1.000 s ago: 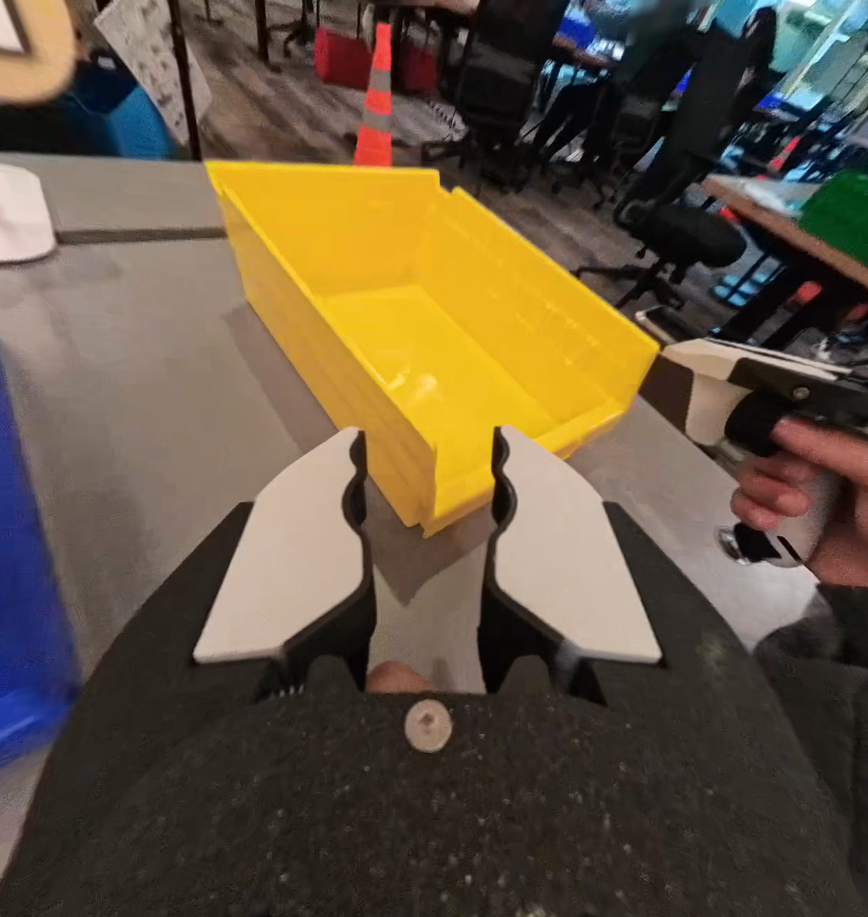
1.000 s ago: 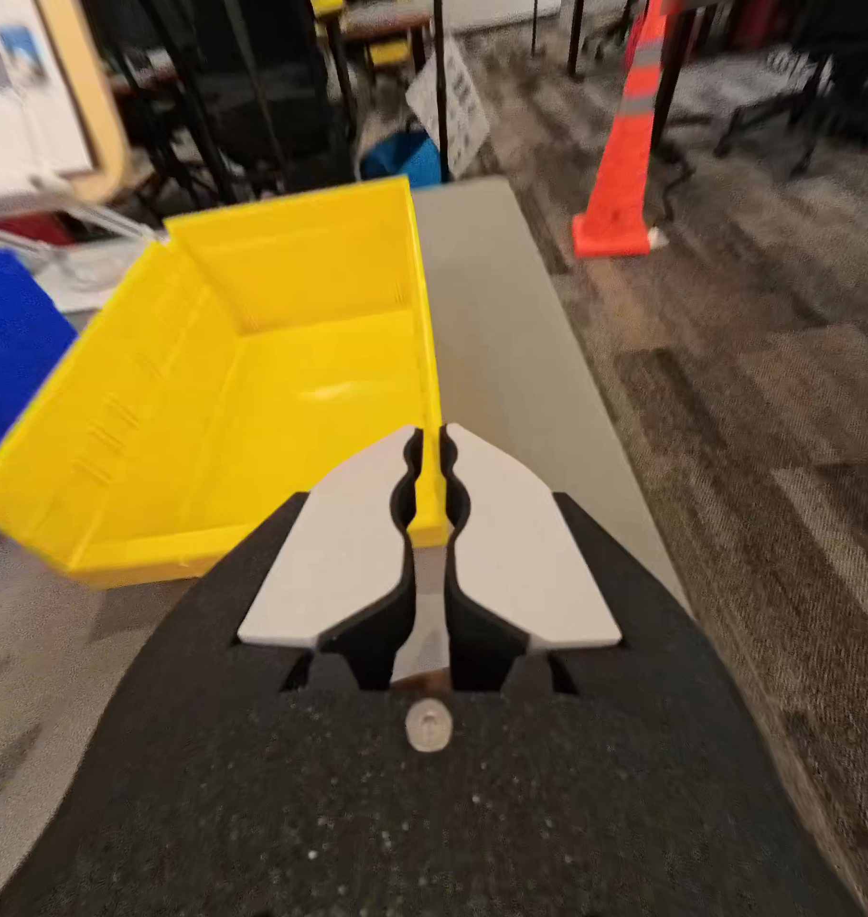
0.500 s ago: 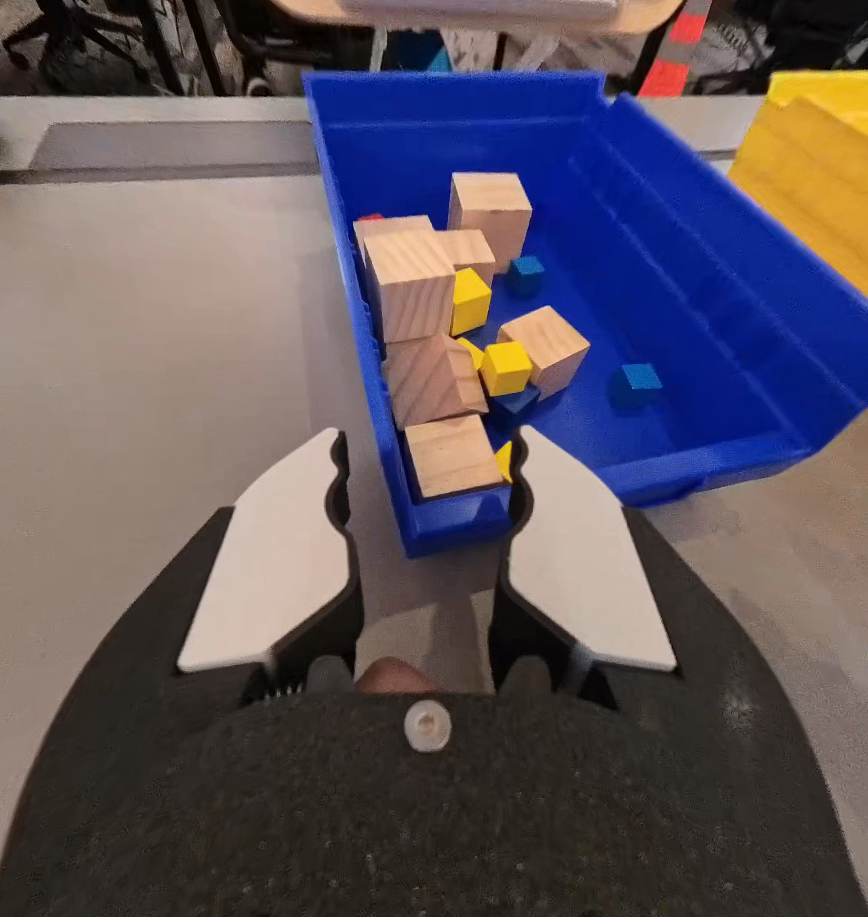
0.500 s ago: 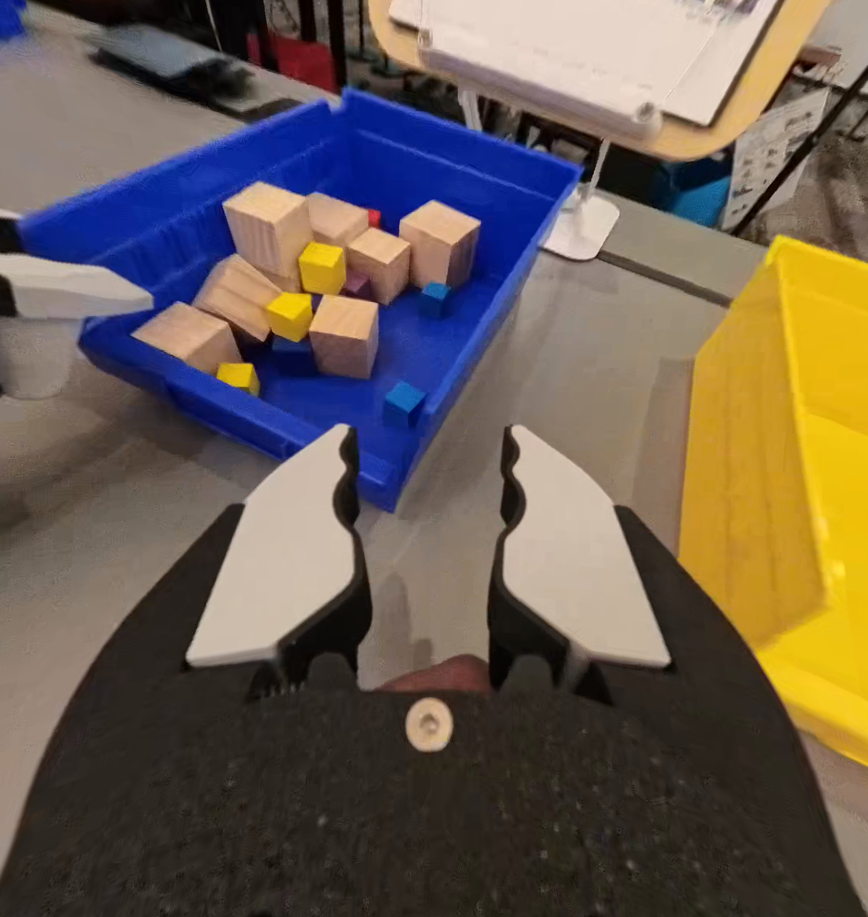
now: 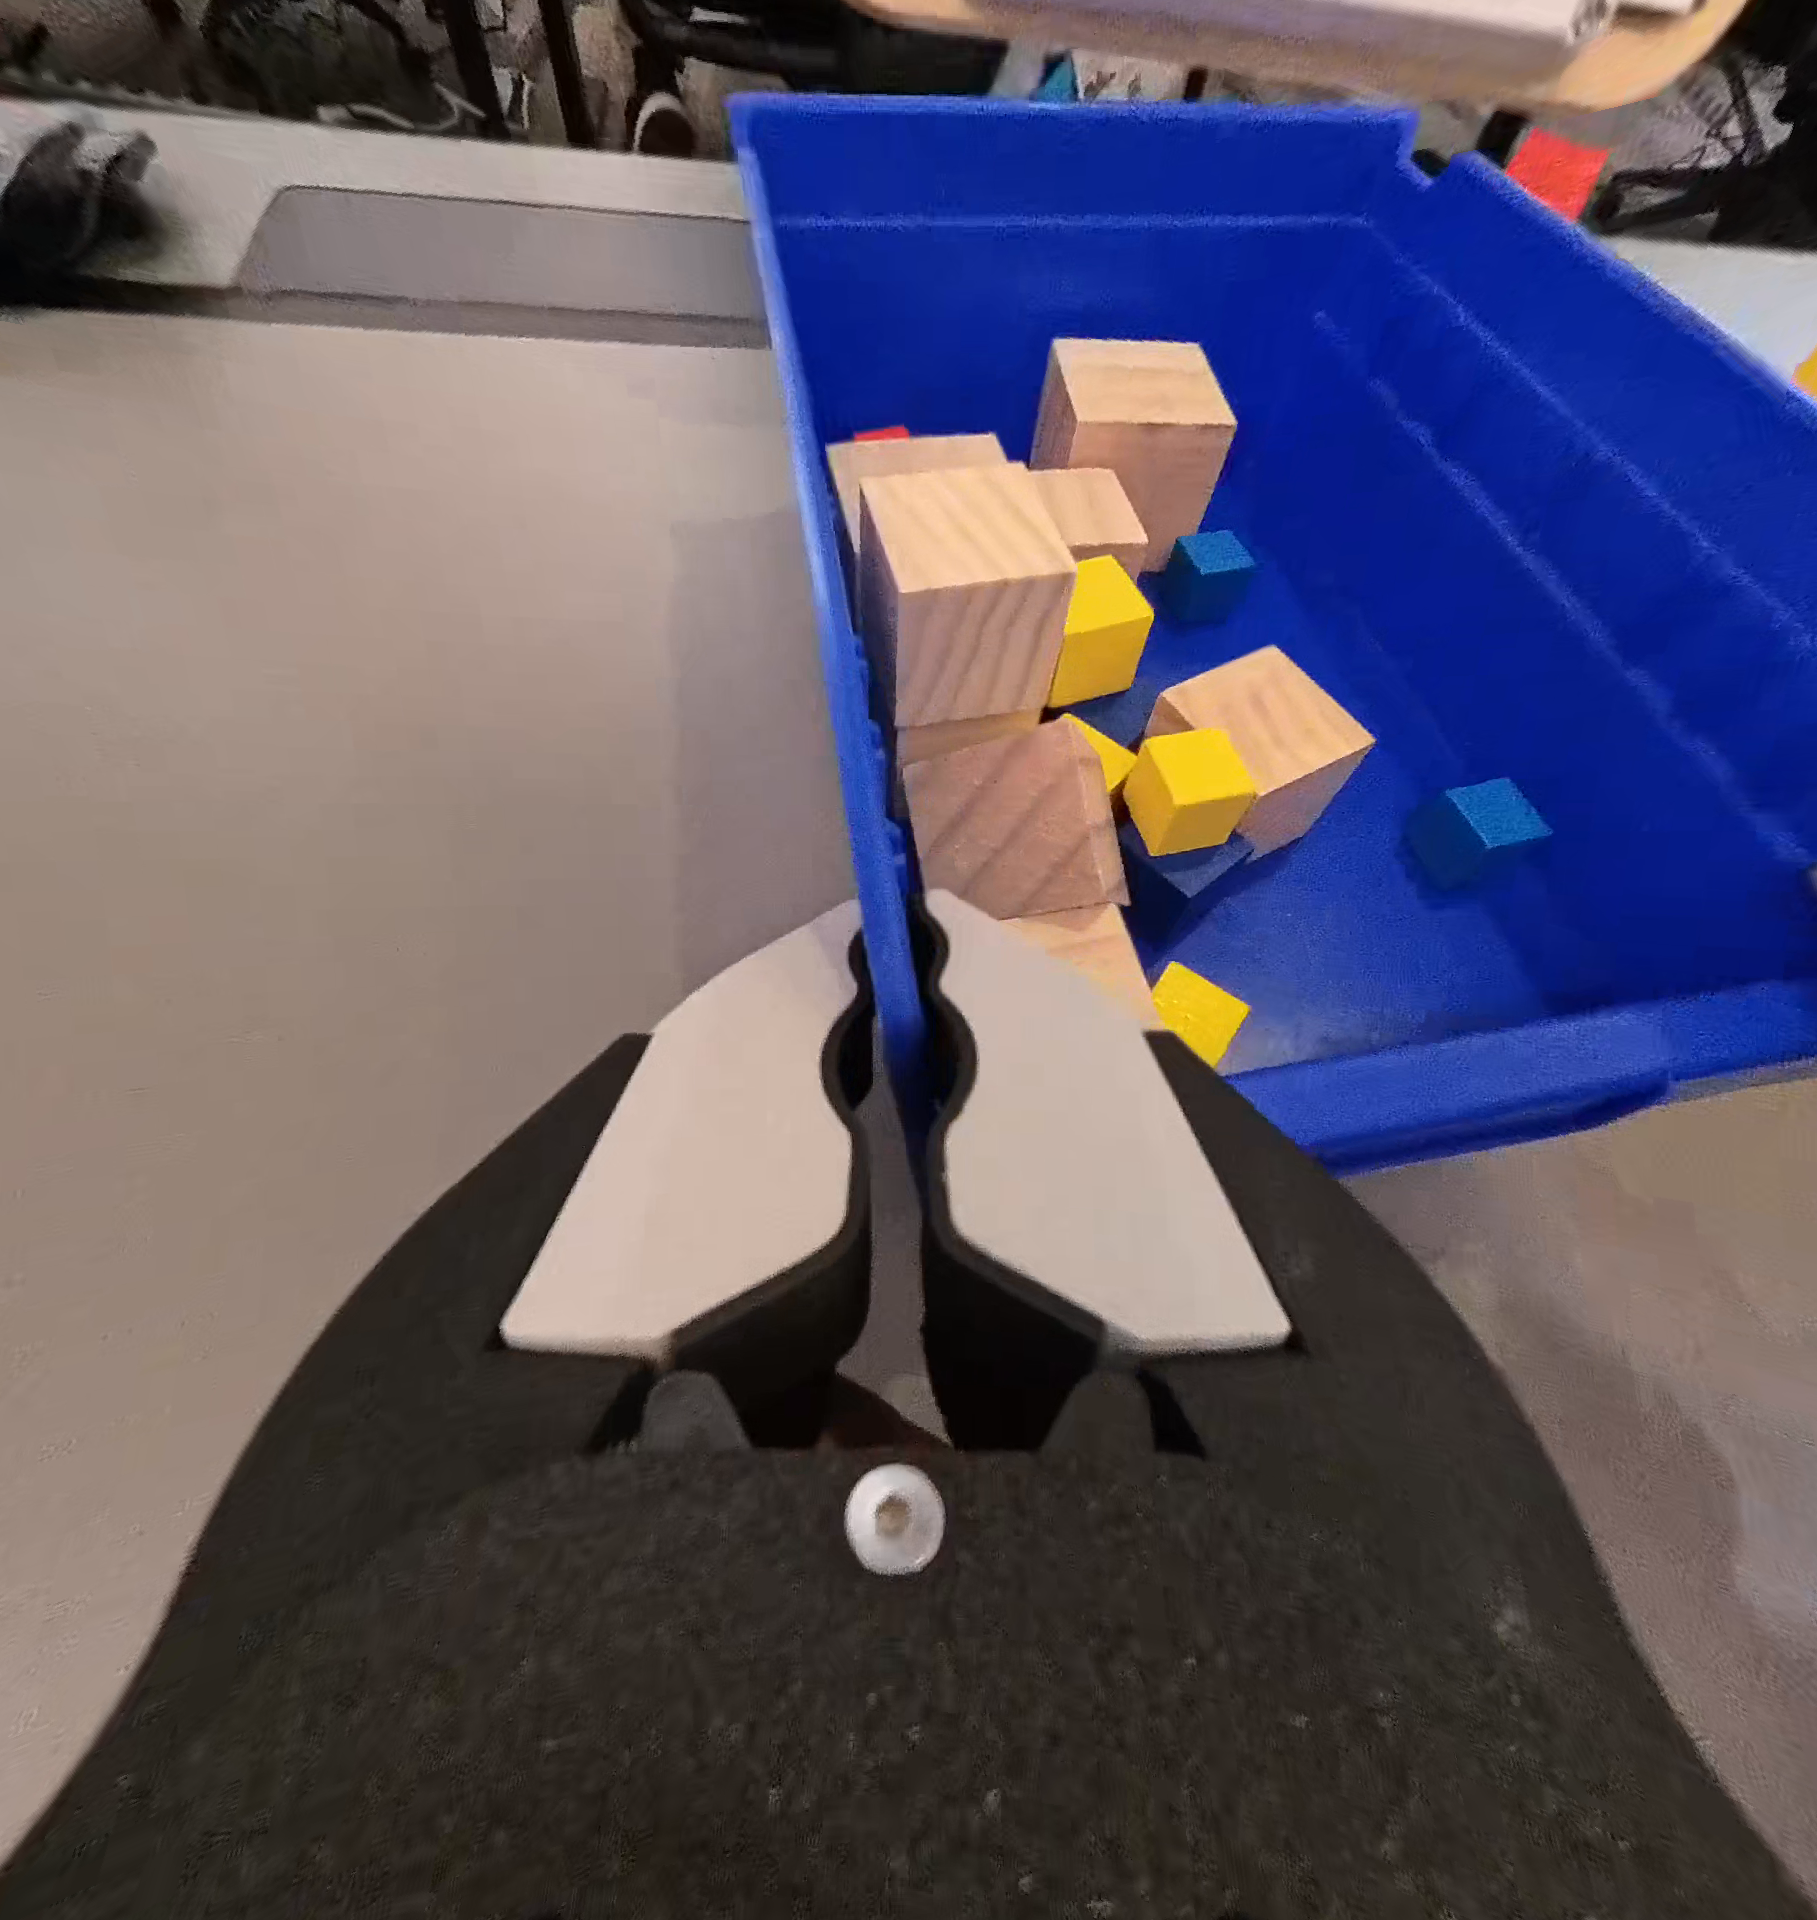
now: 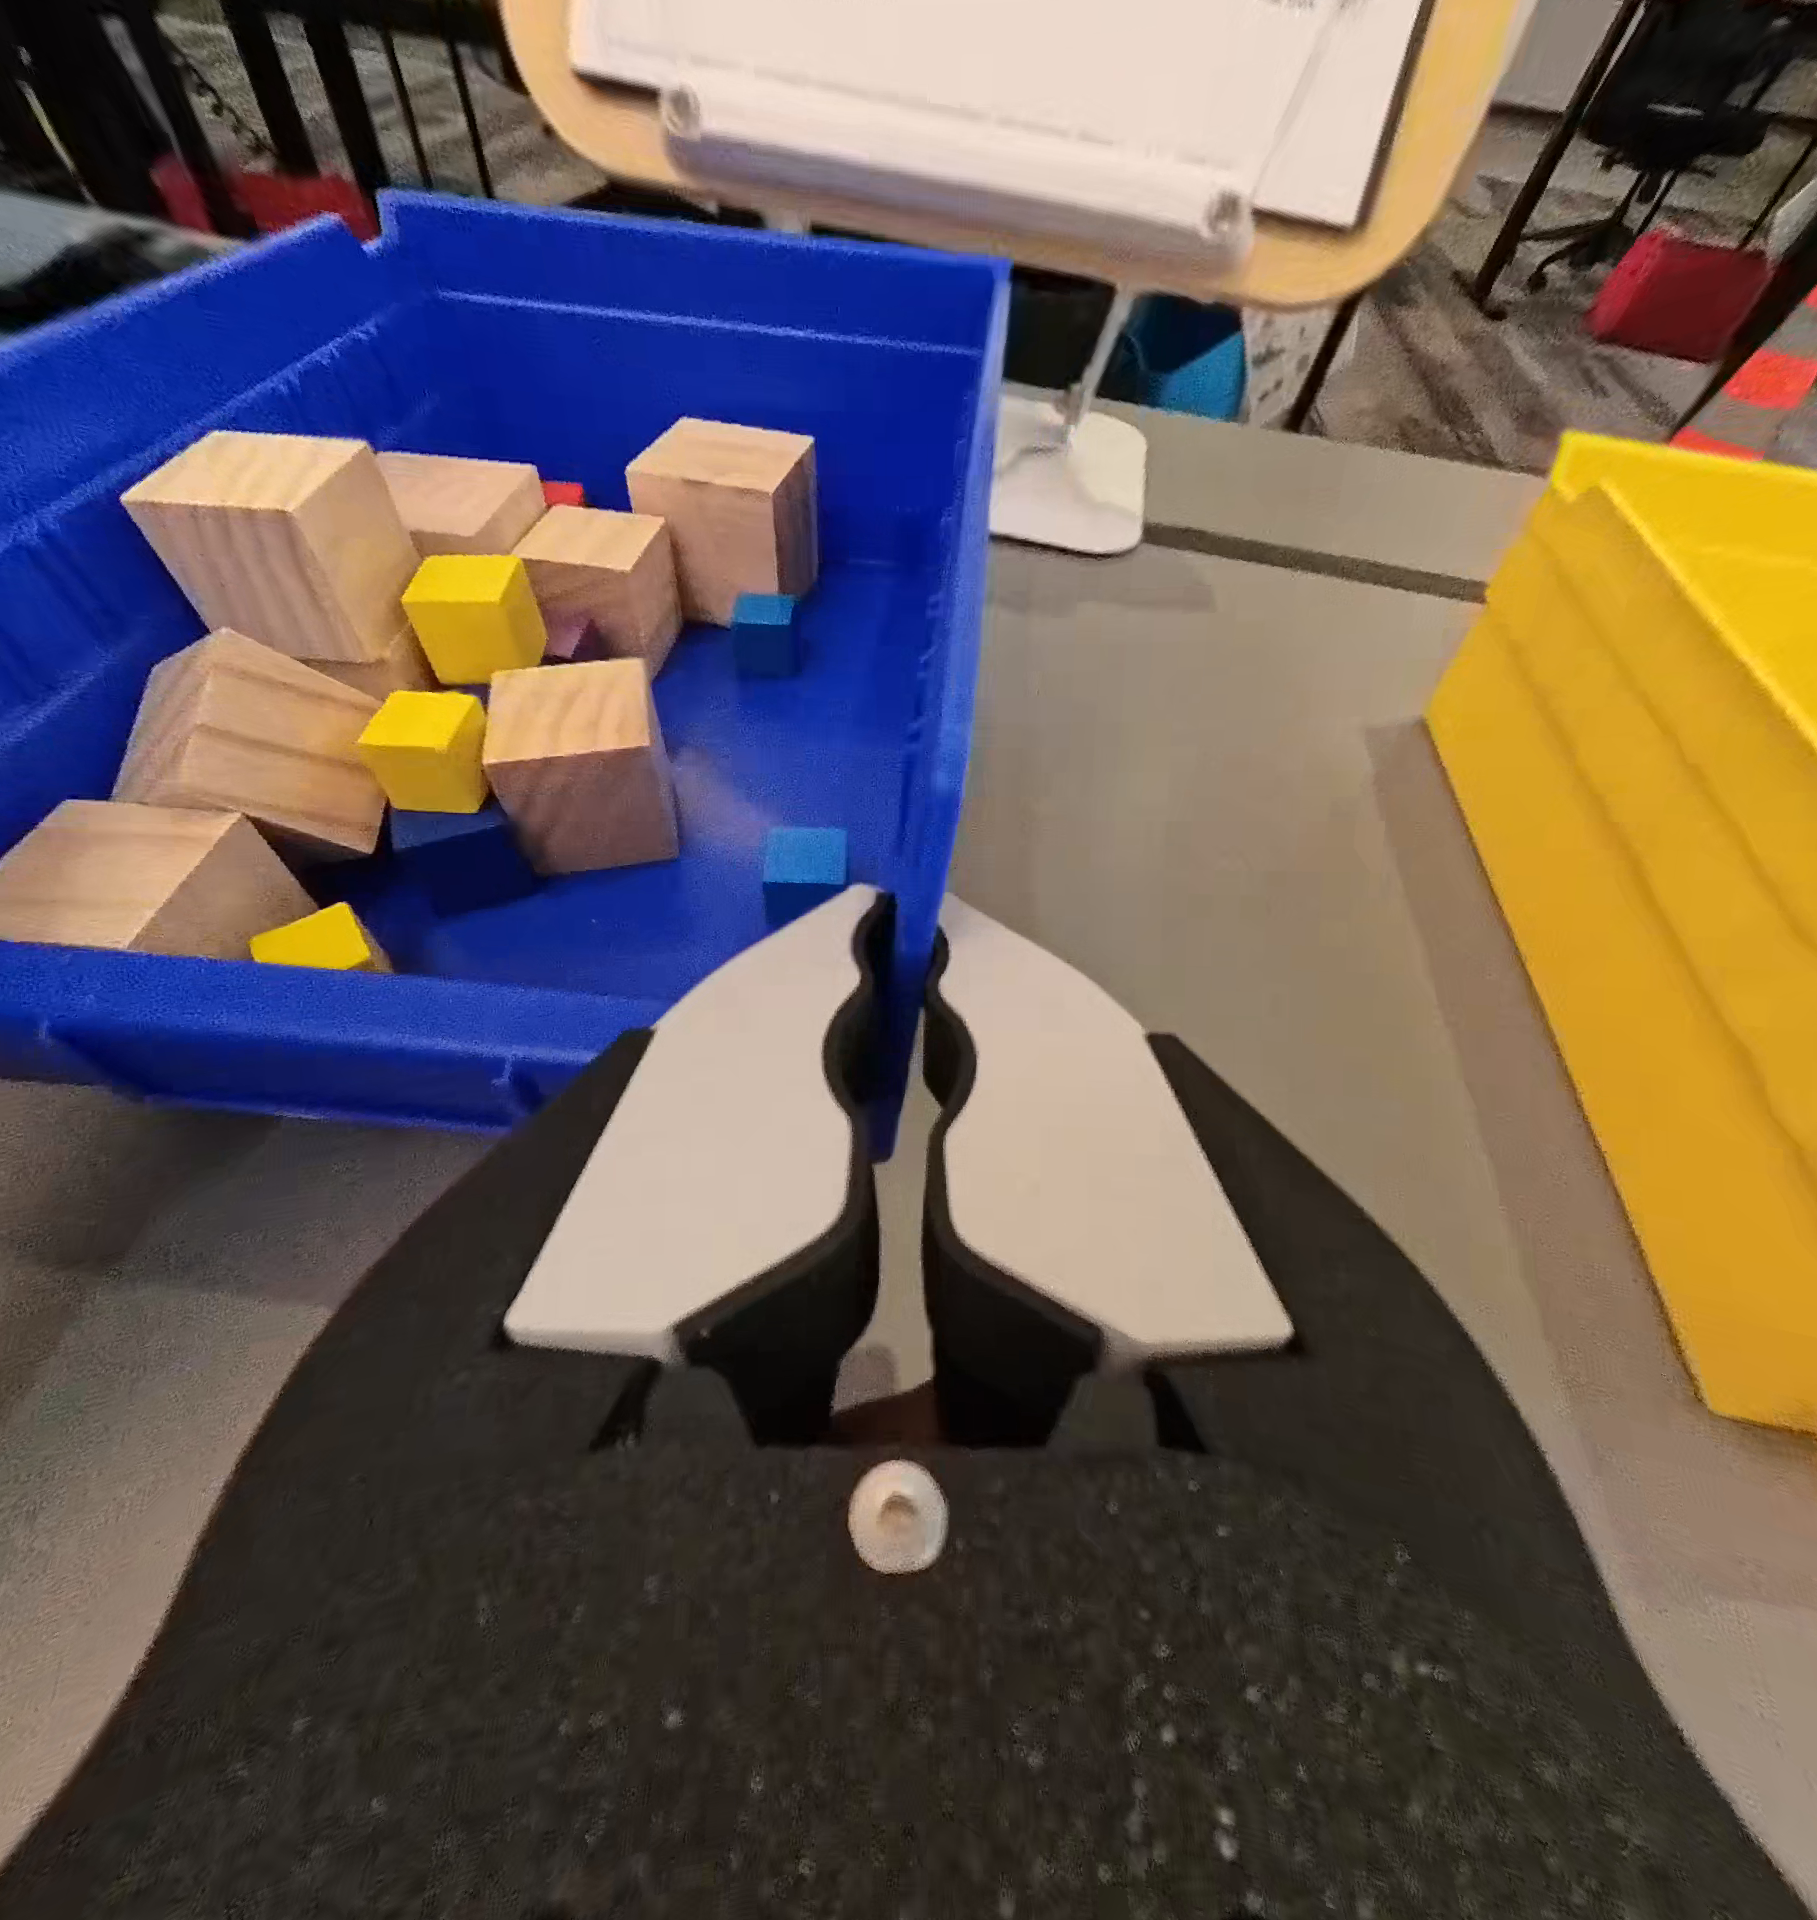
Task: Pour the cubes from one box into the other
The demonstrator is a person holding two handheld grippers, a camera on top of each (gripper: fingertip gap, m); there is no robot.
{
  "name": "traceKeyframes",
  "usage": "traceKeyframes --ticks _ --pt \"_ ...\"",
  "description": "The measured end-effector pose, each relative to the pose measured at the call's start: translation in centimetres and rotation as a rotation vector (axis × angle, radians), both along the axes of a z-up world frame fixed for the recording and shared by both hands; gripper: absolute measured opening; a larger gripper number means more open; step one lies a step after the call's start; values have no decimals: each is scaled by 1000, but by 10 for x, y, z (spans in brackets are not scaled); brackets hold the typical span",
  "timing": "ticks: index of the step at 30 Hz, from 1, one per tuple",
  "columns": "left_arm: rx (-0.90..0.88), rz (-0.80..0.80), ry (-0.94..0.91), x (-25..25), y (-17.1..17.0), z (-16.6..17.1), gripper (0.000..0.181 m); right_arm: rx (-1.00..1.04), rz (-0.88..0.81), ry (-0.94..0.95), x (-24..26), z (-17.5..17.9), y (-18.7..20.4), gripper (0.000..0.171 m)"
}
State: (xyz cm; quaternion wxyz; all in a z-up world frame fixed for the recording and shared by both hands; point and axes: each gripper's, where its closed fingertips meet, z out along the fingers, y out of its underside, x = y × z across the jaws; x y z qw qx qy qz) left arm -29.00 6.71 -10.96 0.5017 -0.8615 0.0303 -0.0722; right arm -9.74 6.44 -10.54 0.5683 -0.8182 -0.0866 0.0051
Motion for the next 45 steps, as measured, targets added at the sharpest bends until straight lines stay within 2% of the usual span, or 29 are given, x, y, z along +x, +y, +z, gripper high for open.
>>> traceKeyframes --ticks 4,7,10,13,14,17,20,21,22,24,27,31,35,39,42,45 --pt "79 72 69 -62 -6 32 3 10 58 43 -62 16 7 2" --pt "122 121 157 -120 -10 47 3 -31 122 84 -121 12 7 3" --pt "105 160 70 -178 -12 34 2 -23 183 24 -179 6 -1 4" --pt "12 174 -82 -225 -15 -6 1 -60 228 -37 -226 -8 -10 6" --pt "13 165 -81 -235 -16 -14 4 -127 229 -49 -235 -21 -14 7" --pt "22 193 -10 -255 -15 -13 3 -96 257 -20 -253 -27 -18 8" --pt "32 213 -114 -256 -15 -12 4 -134 315 -5 -255 -27 -19 10" --pt "31 214 -157 -255 -18 -10 9 -180 370 22 -256 -28 -24 12" --pt "42 220 -207 -256 -21 -4 24 -235 440 41 -253 -29 -34 12" --pt "116 249 -284 -268 -32 16 33 -288 534 64 -229 -21 -52 25" --pt "240 308 -329 -292 -55 45 37 -270 646 72 -162 -5 -79 28" --pt "289 307 -391 -279 -76 61 37 -96 526 -5 -25 10 -91 28" --pt "119 259 -456 -208 -85 35 37 11 246 24 118 16 -98 28" --pt "67 167 -304 -129 -109 12 43 14 -8 39 237 10 -111 27" --pt "46 129 -245 -95 -125 -16 41 48 -138 11 293 9 -115 27" --pt "4 95 -201 -92 -117 -27 45 67 -198 -171 312 8 -107 27"
